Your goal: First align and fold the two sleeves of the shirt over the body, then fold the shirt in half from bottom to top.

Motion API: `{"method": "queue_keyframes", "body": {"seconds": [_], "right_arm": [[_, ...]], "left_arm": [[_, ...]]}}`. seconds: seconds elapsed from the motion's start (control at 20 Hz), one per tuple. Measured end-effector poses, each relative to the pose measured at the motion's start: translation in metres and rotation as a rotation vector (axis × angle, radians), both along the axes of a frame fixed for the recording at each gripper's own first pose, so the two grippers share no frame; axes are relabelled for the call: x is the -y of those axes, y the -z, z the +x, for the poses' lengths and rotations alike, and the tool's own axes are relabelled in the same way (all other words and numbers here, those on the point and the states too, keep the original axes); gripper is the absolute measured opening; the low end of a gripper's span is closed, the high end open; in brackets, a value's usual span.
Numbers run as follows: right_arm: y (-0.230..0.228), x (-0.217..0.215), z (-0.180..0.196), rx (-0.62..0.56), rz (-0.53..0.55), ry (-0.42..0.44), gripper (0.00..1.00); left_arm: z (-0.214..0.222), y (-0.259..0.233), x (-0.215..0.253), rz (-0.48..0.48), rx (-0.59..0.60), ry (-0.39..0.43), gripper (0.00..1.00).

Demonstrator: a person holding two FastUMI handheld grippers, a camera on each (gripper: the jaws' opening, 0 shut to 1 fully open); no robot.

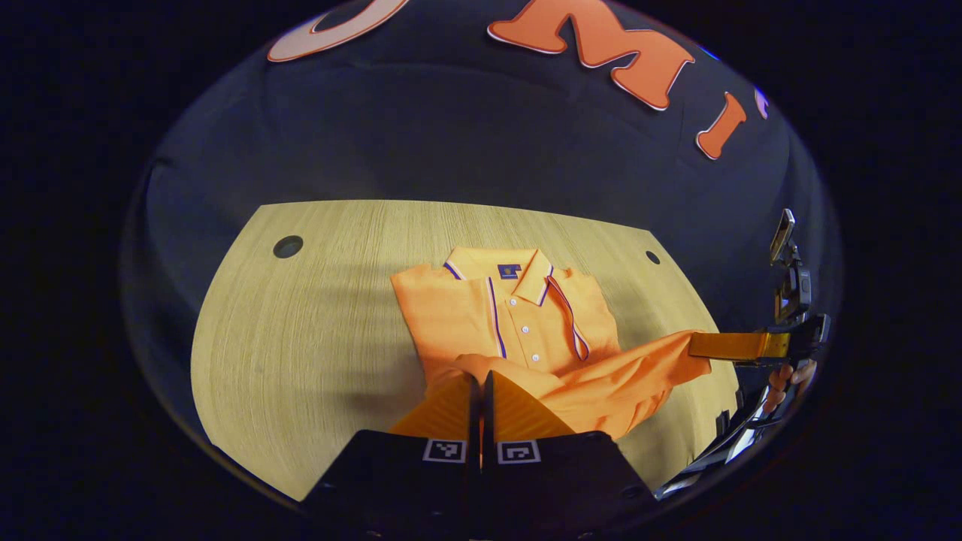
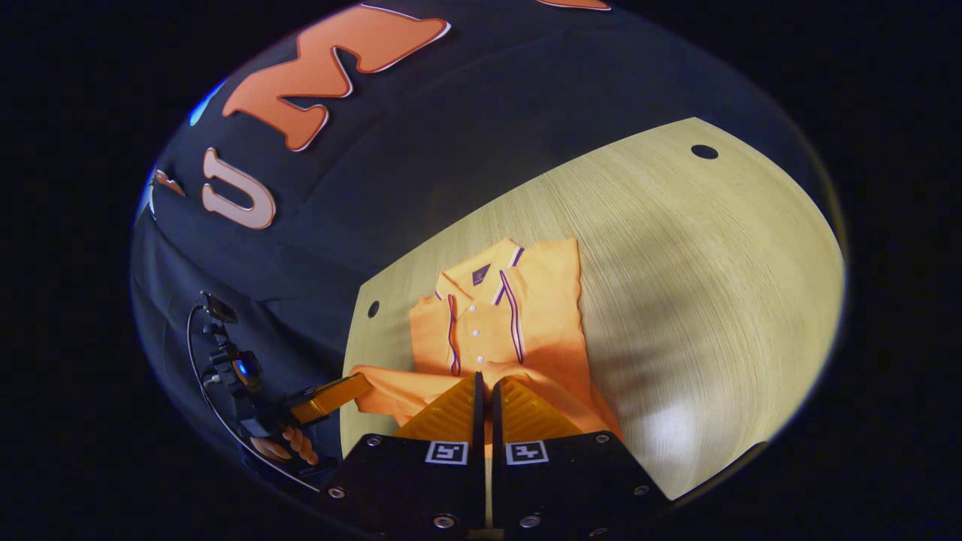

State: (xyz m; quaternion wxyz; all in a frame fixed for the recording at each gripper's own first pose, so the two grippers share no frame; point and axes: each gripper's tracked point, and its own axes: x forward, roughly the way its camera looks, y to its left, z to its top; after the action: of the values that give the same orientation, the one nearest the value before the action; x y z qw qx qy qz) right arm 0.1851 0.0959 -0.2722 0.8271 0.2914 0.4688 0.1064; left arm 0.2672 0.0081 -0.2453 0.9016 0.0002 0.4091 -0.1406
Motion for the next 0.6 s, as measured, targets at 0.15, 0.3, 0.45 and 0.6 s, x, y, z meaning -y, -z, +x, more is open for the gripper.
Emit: {"method": "queue_keyframes", "body": {"seconds": [0.15, 0.3, 0.45, 0.6], "right_arm": [[0.006, 0.001, 0.040, 0.001, -0.015, 0.027, 0.04], [0.020, -0.001, 0.074, -0.012, -0.026, 0.041, 0.04], [0.042, -0.001, 0.104, -0.037, -0.040, 0.056, 0.04], [0.063, -0.002, 0.130, -0.061, -0.054, 0.069, 0.04]], "left_arm": [[0.041, 0.007, -0.007, 0.003, 0.002, 0.014, 0.01], [0.078, 0.016, -0.016, 0.018, 0.006, 0.023, 0.01], [0.113, 0.032, -0.024, 0.039, 0.006, 0.031, 0.01], [0.142, 0.048, -0.030, 0.050, -0.010, 0.016, 0.01]]}}
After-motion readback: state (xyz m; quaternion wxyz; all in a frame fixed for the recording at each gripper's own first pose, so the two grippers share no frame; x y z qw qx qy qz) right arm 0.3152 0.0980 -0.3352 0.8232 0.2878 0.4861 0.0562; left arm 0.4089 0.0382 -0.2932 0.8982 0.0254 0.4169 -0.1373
